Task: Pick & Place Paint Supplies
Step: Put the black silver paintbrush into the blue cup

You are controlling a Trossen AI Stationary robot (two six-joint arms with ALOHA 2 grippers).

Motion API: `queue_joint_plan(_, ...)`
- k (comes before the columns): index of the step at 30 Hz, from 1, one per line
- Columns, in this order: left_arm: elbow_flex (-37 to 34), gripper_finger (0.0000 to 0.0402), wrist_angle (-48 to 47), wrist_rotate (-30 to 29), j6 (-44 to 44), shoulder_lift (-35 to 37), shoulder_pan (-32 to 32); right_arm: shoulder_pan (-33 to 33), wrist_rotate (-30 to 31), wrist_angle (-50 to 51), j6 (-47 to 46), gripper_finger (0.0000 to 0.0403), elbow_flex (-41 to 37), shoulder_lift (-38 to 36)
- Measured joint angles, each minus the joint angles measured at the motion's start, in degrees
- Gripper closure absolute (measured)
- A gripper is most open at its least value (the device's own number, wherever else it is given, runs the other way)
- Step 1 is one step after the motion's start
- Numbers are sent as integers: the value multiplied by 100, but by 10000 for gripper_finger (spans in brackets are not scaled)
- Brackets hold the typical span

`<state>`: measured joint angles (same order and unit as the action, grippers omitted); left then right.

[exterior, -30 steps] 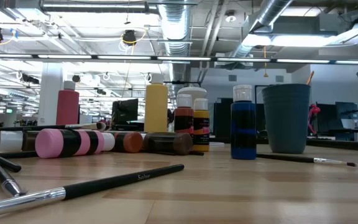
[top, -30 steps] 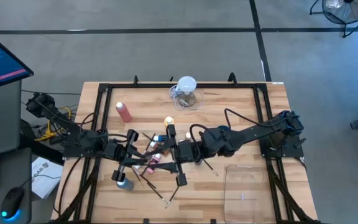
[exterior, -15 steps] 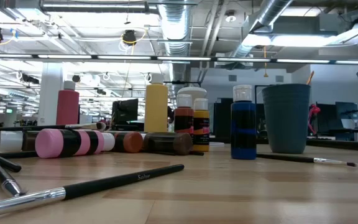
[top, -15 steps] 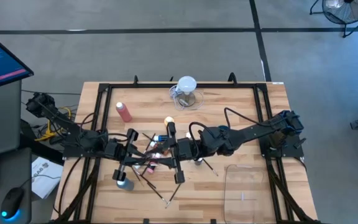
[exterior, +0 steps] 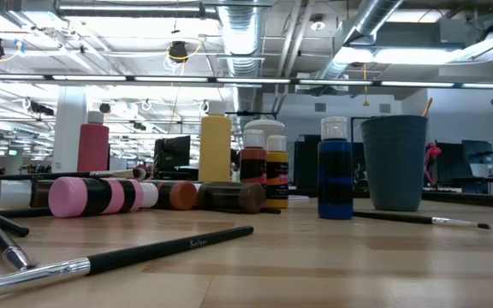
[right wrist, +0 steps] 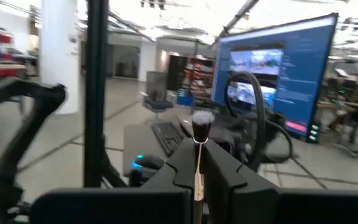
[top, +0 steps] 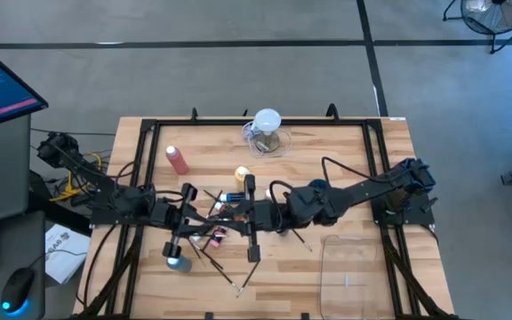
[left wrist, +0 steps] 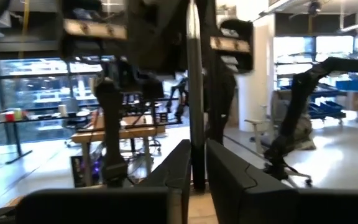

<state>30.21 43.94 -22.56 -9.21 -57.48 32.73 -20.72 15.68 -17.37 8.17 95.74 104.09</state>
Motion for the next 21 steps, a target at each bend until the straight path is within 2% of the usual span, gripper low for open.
queue_joint_plan(7, 1, 269, -70, -412, -128, 1, 0, -199, 746, 444, -14, 398, -2, -77)
queue_joint_plan(12, 1, 208, -96, -460, -130, 12, 0, -338, 1350, 794, -29, 400, -8, -193)
queue_joint_plan(16, 1, 182, -102, -485, -114, 12, 0, -484, 2084, 1267, -42, 401, -15, -295)
queue_joint_plan(21, 1, 178, -104, -497, -110, 12, 0, -562, 2628, 2020, -331, 401, -7, -462)
